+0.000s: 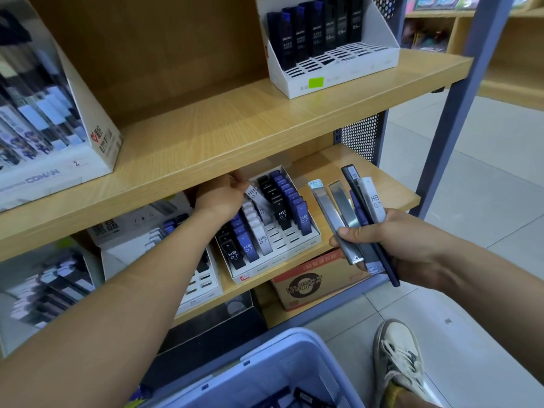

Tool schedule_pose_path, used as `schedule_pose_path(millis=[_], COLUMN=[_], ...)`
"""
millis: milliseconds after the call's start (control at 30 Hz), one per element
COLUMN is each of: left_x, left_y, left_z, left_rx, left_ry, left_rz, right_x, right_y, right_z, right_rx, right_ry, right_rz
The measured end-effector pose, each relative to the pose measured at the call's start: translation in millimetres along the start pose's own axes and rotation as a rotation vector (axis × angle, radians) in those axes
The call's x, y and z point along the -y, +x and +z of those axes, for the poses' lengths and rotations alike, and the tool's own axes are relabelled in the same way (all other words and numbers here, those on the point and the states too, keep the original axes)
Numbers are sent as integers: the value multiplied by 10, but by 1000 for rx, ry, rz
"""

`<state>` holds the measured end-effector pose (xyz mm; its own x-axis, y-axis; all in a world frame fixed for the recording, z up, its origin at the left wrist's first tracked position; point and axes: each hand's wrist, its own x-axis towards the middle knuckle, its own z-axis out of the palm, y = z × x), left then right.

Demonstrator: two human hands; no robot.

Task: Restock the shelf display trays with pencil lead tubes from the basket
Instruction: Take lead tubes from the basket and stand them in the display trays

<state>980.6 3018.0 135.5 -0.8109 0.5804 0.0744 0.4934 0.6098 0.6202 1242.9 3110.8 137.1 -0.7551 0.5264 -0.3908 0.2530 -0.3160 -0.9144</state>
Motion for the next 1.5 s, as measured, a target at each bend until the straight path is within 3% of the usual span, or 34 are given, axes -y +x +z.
schedule_pose_path(millis=[533,867,1133,1200,1300,1333,1400,1500], left_x=[-42,-31,-73,-128,-166,-145,-66,123], left_y=[-176,-221,-362,-542,-919,-1031,-1210,-1335], left_z=[144,124,102,62,-51,-102,-227,-428], left_rx=[82,47,2,-19,228,300,378,348], left_ry=[190,198,342,95,-625,-765,-924,-1004], left_rz=[227,216,352,293,21,-37,-89,-149], right_x=[-12,-23,-50,-67,-89,-94,-113,-153], right_y=[14,32,41,42,27,14,-3,-15], right_z=[35,40,142,171,258,305,415,582], right_rx=[7,29,92,120,181,221,311,406], right_ry=[17,12,32,32,3,-14,-39,-50], right_rz=[8,-4,25,27,16,13,20,37])
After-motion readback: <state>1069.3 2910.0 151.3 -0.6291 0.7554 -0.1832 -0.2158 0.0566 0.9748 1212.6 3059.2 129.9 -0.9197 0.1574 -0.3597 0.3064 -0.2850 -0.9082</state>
